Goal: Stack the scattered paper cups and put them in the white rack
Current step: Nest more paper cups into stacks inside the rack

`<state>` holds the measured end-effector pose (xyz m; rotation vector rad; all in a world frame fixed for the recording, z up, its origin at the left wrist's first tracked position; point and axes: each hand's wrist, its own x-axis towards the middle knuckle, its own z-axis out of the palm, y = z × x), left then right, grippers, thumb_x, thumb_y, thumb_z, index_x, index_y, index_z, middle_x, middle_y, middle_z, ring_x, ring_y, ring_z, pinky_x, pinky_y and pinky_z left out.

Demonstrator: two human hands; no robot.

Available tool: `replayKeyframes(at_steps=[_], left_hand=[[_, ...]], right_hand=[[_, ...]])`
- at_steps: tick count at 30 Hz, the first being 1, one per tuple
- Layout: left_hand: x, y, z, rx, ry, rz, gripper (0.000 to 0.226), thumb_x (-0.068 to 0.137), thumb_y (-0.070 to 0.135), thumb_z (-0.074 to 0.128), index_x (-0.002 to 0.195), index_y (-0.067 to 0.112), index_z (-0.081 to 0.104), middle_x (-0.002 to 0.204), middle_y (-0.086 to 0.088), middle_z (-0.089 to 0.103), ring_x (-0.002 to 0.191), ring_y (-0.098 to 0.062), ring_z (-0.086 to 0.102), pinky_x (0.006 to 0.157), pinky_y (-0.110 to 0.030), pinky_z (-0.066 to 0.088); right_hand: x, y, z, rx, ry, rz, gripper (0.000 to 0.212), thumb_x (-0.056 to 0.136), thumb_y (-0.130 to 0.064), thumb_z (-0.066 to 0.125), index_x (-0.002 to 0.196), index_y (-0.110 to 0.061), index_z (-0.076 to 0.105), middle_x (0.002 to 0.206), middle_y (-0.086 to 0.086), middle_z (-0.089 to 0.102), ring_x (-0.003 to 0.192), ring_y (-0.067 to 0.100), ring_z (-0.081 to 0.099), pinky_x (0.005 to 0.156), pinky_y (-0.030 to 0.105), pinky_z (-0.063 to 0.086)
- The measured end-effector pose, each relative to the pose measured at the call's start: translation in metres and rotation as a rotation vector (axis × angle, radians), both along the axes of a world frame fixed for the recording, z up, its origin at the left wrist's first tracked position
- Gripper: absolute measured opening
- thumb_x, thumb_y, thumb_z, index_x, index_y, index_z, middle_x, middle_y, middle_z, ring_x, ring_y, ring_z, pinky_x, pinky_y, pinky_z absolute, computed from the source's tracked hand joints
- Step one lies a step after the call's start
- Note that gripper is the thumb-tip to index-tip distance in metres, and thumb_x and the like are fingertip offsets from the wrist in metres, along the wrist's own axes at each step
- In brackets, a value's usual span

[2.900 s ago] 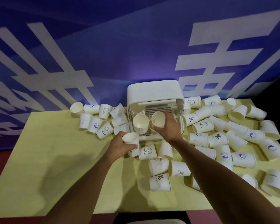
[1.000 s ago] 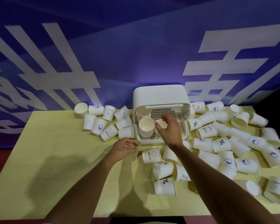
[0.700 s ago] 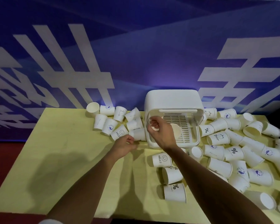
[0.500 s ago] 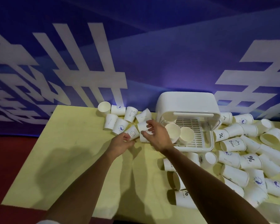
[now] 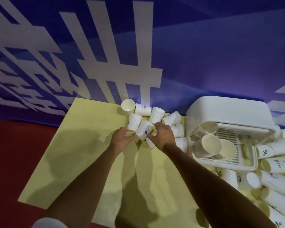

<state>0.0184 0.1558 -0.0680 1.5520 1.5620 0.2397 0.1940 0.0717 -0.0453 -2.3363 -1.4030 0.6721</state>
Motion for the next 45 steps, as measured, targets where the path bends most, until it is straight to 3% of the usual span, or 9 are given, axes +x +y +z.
replayKeyframes(at_steps=[4, 8, 14, 21, 25, 33, 36, 41, 45], left_hand=[[0.008, 0.017, -0.012, 0.037, 0.023, 0.025, 0.059, 0.077, 0.025, 0.080, 0.127, 0.007, 0.055, 0.126, -0.015, 0.057, 0.110, -0.029, 0.059, 0.088, -0.032, 0.047], [0.019, 0.035, -0.026, -0.064, -0.003, 0.004, 0.076, 0.072, 0.029, 0.081, 0.135, 0.009, 0.042, 0.126, -0.010, 0.056, 0.098, -0.025, 0.055, 0.077, -0.029, 0.041], [0.025, 0.046, -0.048, -0.102, -0.078, 0.060, 0.075, 0.083, 0.036, 0.072, 0.144, 0.012, 0.034, 0.131, -0.009, 0.056, 0.101, -0.024, 0.054, 0.081, -0.029, 0.039], [0.009, 0.043, -0.056, -0.217, -0.205, 0.160, 0.065, 0.076, 0.042, 0.074, 0.129, 0.016, 0.047, 0.117, -0.001, 0.064, 0.092, -0.020, 0.062, 0.075, -0.032, 0.046], [-0.001, 0.035, -0.046, -0.312, -0.305, 0.197, 0.070, 0.068, 0.041, 0.078, 0.125, 0.019, 0.046, 0.111, 0.004, 0.065, 0.100, -0.019, 0.066, 0.084, -0.039, 0.053], [0.004, 0.014, -0.019, -0.276, -0.375, 0.195, 0.065, 0.067, 0.030, 0.083, 0.122, 0.019, 0.051, 0.109, 0.004, 0.068, 0.098, -0.013, 0.066, 0.078, -0.034, 0.051], [0.018, -0.005, -0.009, -0.264, -0.405, 0.157, 0.052, 0.071, 0.027, 0.084, 0.115, 0.021, 0.058, 0.104, 0.006, 0.071, 0.091, -0.005, 0.066, 0.072, -0.028, 0.048], [0.043, -0.047, 0.001, -0.290, -0.417, 0.102, 0.065, 0.059, 0.033, 0.084, 0.116, 0.019, 0.055, 0.107, 0.002, 0.071, 0.097, -0.014, 0.068, 0.087, -0.037, 0.054], [0.059, -0.083, 0.002, -0.286, -0.378, 0.036, 0.069, 0.057, 0.033, 0.085, 0.119, 0.021, 0.055, 0.108, 0.004, 0.070, 0.098, -0.013, 0.067, 0.084, -0.032, 0.052]], right_hand=[[-0.008, 0.021, -0.017, -0.051, -0.159, 0.007, 0.051, 0.091, -0.049, 0.059, 0.121, -0.009, 0.053, 0.114, 0.014, 0.066, 0.108, 0.032, 0.056, 0.093, 0.040, 0.041], [-0.015, 0.038, -0.035, -0.079, -0.317, 0.031, 0.051, 0.093, -0.052, 0.049, 0.120, -0.009, 0.049, 0.111, 0.015, 0.067, 0.105, 0.032, 0.059, 0.097, 0.039, 0.034], [-0.025, 0.053, -0.053, -0.086, -0.323, 0.013, 0.055, 0.093, -0.060, 0.049, 0.118, -0.011, 0.046, 0.109, 0.014, 0.070, 0.102, 0.032, 0.064, 0.099, 0.042, 0.035], [-0.036, 0.056, -0.053, 0.059, -0.081, -0.079, 0.057, 0.089, -0.053, 0.064, 0.124, -0.011, 0.048, 0.116, 0.013, 0.064, 0.107, 0.032, 0.061, 0.099, 0.040, 0.041], [-0.039, 0.051, -0.042, 0.179, 0.074, -0.119, 0.058, 0.085, -0.040, 0.074, 0.127, -0.007, 0.050, 0.119, 0.015, 0.061, 0.106, 0.035, 0.059, 0.093, 0.044, 0.049], [-0.019, 0.028, -0.006, 0.284, 0.315, -0.223, 0.073, 0.079, -0.037, 0.080, 0.138, -0.014, 0.044, 0.132, 0.006, 0.056, 0.115, 0.025, 0.056, 0.097, 0.046, 0.050], [-0.006, 0.006, 0.008, 0.286, 0.335, -0.273, 0.075, 0.078, -0.038, 0.078, 0.140, -0.015, 0.043, 0.133, 0.006, 0.056, 0.116, 0.024, 0.056, 0.099, 0.045, 0.050], [0.015, -0.048, 0.026, 0.313, 0.253, -0.248, 0.072, 0.076, -0.039, 0.077, 0.137, -0.017, 0.046, 0.128, 0.003, 0.056, 0.117, 0.022, 0.055, 0.099, 0.043, 0.048], [0.030, -0.094, 0.031, 0.324, 0.275, -0.263, 0.076, 0.075, -0.041, 0.077, 0.139, -0.020, 0.043, 0.134, 0.000, 0.056, 0.120, 0.020, 0.055, 0.102, 0.042, 0.048]])
